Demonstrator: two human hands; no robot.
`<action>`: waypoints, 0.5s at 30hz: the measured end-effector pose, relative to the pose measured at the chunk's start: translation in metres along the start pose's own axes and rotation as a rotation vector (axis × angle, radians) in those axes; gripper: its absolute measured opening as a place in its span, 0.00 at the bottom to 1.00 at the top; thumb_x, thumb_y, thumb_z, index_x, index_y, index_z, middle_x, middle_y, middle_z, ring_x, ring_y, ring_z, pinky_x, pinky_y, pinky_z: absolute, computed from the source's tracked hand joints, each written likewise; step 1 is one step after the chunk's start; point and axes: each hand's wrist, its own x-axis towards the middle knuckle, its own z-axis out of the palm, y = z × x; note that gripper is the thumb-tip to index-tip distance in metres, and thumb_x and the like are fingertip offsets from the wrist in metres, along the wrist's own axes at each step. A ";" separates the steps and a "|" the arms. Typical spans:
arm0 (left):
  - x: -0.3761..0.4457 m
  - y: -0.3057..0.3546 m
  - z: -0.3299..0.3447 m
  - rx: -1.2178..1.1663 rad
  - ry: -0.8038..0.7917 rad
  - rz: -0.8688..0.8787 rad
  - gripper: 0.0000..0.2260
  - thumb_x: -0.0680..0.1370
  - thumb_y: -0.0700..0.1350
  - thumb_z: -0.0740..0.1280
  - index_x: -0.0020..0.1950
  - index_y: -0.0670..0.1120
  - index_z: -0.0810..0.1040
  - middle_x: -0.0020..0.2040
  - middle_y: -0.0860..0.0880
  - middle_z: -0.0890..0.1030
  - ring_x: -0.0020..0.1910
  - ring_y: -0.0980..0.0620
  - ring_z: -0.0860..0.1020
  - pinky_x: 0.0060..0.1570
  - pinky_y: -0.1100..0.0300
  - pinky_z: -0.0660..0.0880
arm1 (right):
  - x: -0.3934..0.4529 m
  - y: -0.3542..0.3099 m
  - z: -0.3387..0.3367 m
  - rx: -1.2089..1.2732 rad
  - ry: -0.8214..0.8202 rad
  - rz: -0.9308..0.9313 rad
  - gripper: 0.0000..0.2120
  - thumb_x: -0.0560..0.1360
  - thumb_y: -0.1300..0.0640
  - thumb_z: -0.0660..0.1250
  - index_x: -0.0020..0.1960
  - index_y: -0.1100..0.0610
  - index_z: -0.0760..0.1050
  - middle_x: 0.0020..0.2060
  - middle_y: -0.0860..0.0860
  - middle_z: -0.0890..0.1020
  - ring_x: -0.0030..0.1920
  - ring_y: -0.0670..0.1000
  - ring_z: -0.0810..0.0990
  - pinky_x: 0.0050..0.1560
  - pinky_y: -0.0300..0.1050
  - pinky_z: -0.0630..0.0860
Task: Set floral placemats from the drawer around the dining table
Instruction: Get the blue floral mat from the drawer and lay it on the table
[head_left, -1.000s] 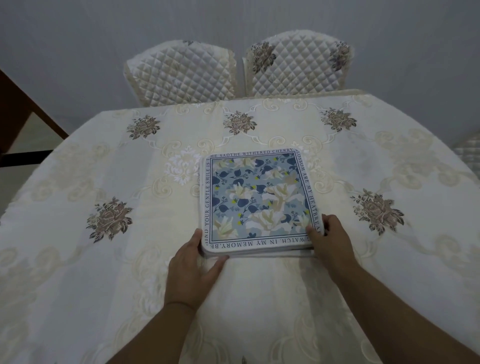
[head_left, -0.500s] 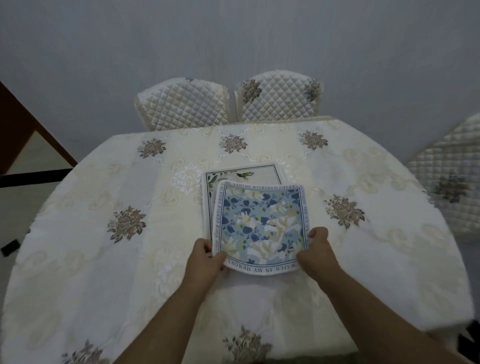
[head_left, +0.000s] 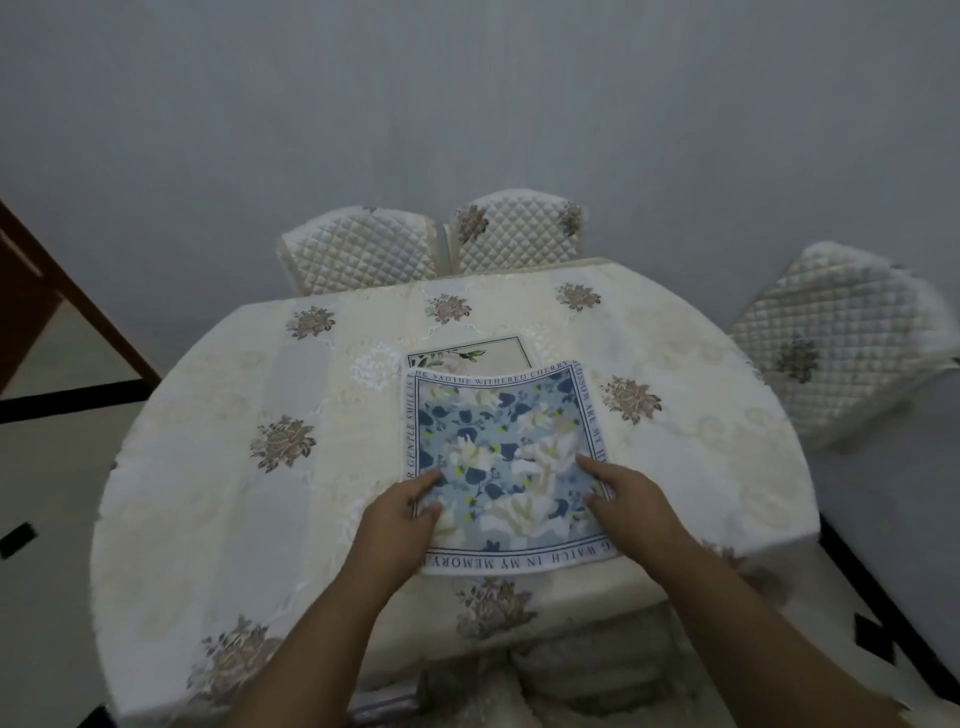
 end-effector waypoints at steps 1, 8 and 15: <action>-0.010 0.007 -0.006 -0.011 0.025 0.029 0.19 0.82 0.44 0.66 0.73 0.56 0.75 0.69 0.54 0.76 0.67 0.54 0.74 0.68 0.57 0.71 | -0.012 -0.004 -0.005 0.013 0.031 -0.025 0.24 0.80 0.59 0.66 0.76 0.48 0.69 0.74 0.51 0.71 0.71 0.54 0.72 0.69 0.47 0.69; -0.091 0.055 -0.042 -0.156 0.109 0.112 0.20 0.82 0.43 0.67 0.72 0.60 0.75 0.62 0.58 0.74 0.62 0.54 0.75 0.62 0.57 0.75 | -0.089 -0.024 -0.045 0.140 0.144 -0.165 0.26 0.78 0.58 0.70 0.73 0.41 0.71 0.71 0.49 0.74 0.66 0.53 0.76 0.64 0.54 0.77; -0.171 0.081 -0.053 -0.161 0.206 0.157 0.22 0.81 0.41 0.68 0.71 0.61 0.75 0.63 0.55 0.72 0.61 0.52 0.74 0.66 0.50 0.74 | -0.152 -0.037 -0.082 0.100 0.140 -0.280 0.27 0.78 0.59 0.70 0.72 0.39 0.71 0.67 0.47 0.75 0.59 0.51 0.78 0.58 0.50 0.80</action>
